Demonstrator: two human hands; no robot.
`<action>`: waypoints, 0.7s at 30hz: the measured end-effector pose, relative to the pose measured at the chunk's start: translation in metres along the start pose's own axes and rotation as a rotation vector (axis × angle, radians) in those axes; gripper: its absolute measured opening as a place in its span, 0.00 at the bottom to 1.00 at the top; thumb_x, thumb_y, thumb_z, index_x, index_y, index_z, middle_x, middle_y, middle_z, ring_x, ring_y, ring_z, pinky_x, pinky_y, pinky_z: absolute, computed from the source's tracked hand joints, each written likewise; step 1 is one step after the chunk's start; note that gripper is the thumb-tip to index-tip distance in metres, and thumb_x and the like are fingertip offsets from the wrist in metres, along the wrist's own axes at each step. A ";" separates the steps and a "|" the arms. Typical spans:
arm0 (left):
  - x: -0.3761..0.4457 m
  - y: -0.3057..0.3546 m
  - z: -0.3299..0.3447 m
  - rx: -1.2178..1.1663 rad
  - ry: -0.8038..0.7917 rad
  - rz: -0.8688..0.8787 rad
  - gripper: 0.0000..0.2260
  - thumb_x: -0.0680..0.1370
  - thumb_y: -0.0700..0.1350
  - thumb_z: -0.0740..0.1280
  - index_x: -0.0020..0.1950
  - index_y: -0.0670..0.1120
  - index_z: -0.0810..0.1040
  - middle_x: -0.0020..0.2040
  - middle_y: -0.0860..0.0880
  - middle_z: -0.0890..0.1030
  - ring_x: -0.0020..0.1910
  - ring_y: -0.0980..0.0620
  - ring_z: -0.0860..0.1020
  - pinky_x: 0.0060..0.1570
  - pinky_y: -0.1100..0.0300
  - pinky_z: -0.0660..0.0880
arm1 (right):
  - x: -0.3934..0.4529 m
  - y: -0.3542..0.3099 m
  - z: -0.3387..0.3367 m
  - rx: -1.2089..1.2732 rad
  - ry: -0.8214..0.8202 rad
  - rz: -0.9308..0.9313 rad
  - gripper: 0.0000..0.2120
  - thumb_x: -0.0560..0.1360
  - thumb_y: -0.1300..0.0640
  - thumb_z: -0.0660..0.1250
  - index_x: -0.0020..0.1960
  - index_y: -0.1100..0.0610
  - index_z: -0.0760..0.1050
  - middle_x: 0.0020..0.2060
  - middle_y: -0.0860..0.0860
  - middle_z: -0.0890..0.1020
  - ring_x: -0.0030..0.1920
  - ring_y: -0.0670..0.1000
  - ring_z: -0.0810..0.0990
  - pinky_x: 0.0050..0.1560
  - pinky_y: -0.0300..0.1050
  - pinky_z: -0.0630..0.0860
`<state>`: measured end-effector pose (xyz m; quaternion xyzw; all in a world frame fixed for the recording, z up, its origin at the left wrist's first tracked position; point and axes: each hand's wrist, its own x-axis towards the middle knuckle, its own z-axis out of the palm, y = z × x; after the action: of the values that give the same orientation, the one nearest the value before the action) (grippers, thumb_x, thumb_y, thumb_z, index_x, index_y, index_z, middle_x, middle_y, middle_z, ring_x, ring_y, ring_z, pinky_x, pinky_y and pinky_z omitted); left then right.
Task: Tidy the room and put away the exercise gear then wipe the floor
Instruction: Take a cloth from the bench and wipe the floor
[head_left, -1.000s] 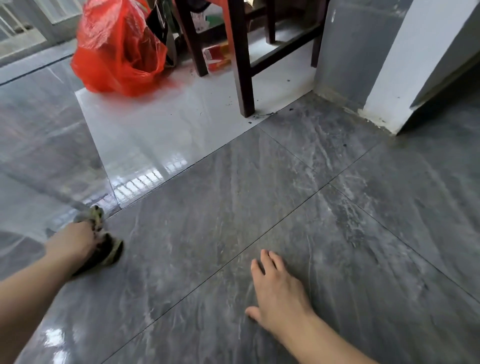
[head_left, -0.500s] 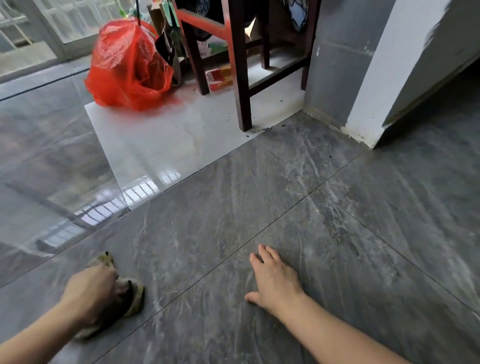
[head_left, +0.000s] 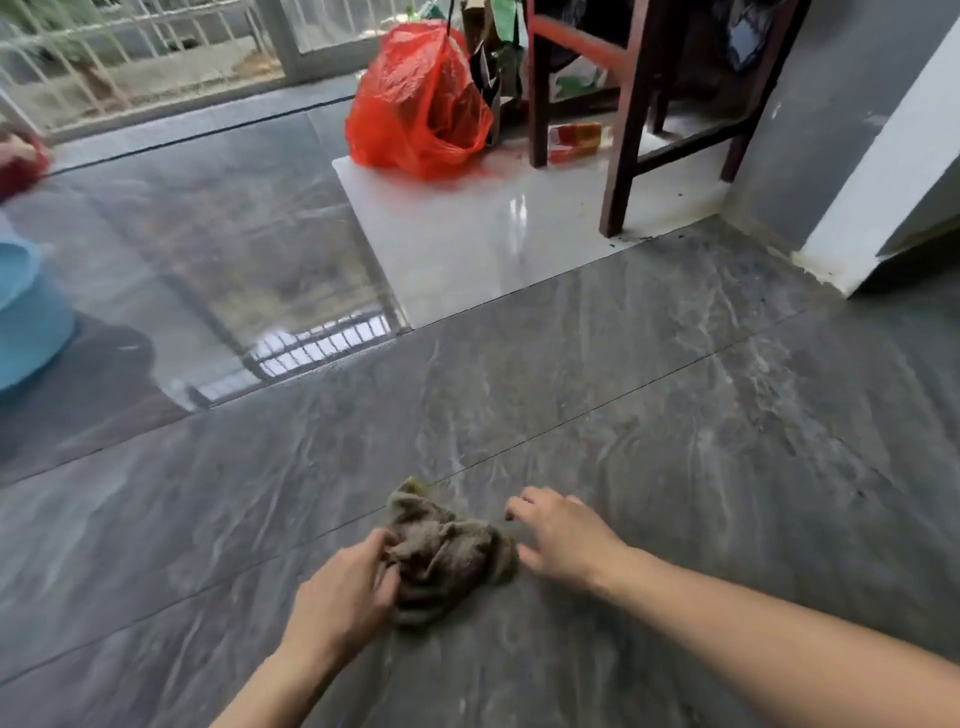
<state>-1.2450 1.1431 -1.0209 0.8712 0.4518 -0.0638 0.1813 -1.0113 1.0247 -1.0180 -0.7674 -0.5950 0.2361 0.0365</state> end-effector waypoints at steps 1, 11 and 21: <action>-0.011 -0.008 0.003 -0.015 0.010 0.007 0.09 0.75 0.54 0.59 0.54 0.56 0.69 0.51 0.58 0.79 0.54 0.53 0.77 0.43 0.54 0.75 | -0.002 -0.014 0.005 0.004 -0.032 -0.032 0.16 0.74 0.51 0.63 0.60 0.54 0.70 0.57 0.52 0.74 0.60 0.55 0.74 0.57 0.51 0.72; -0.045 -0.011 0.026 -0.029 -0.001 0.024 0.11 0.73 0.57 0.63 0.51 0.53 0.71 0.52 0.56 0.76 0.55 0.53 0.73 0.45 0.53 0.75 | -0.005 -0.045 0.028 0.079 -0.020 0.131 0.16 0.72 0.48 0.67 0.56 0.52 0.69 0.54 0.50 0.78 0.57 0.55 0.77 0.52 0.49 0.75; -0.036 -0.005 0.026 -0.112 0.123 -0.105 0.09 0.74 0.50 0.63 0.53 0.51 0.70 0.52 0.55 0.75 0.55 0.51 0.72 0.42 0.55 0.73 | 0.004 -0.043 0.030 0.167 0.045 0.309 0.15 0.73 0.53 0.66 0.59 0.53 0.73 0.56 0.51 0.71 0.62 0.53 0.69 0.60 0.48 0.72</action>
<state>-1.2690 1.1084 -1.0361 0.8370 0.5101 0.0057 0.1980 -1.0611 1.0341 -1.0309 -0.8491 -0.4474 0.2702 0.0767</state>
